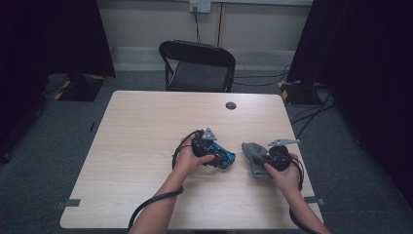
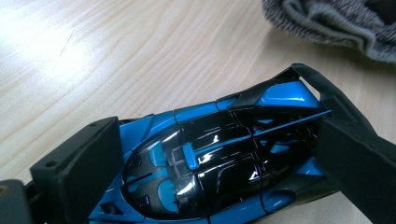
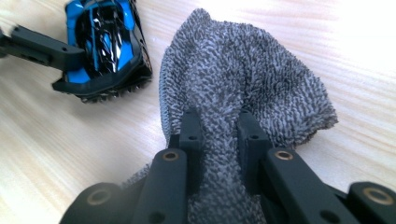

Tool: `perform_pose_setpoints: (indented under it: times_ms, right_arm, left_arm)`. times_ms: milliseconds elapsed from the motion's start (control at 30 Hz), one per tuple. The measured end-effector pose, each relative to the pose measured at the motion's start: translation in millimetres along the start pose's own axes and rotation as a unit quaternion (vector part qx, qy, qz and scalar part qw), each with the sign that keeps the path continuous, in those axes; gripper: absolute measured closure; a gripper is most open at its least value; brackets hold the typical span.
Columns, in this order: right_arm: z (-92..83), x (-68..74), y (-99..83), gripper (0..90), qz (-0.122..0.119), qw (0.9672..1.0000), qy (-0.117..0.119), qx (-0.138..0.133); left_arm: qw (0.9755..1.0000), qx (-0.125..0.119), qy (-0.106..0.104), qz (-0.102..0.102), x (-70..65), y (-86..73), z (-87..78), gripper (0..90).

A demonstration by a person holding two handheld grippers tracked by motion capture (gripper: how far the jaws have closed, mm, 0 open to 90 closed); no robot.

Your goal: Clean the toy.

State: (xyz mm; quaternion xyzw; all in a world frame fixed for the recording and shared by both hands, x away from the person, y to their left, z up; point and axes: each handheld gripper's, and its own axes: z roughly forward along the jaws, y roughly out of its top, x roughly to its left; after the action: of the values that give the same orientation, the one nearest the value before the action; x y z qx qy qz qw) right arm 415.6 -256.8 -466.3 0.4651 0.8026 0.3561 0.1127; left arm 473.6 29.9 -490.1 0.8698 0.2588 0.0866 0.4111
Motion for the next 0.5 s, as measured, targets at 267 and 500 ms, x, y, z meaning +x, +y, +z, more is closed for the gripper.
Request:
perform_pose_setpoints:
  times_ms: [267,500]
  right_arm:
    - [20.4,7.8,-6.0,75.7,-0.013,0.9998,-0.002,0.012]
    - [23.9,24.2,-3.7,75.6,-0.042,0.9987,0.009,0.027]
  left_arm:
    - [1.0000,-0.002,0.001,0.000,-0.1,-0.9,-0.2,1.2]
    - [1.0000,-0.004,0.001,-0.001,-0.1,-1.2,-0.2,1.2]
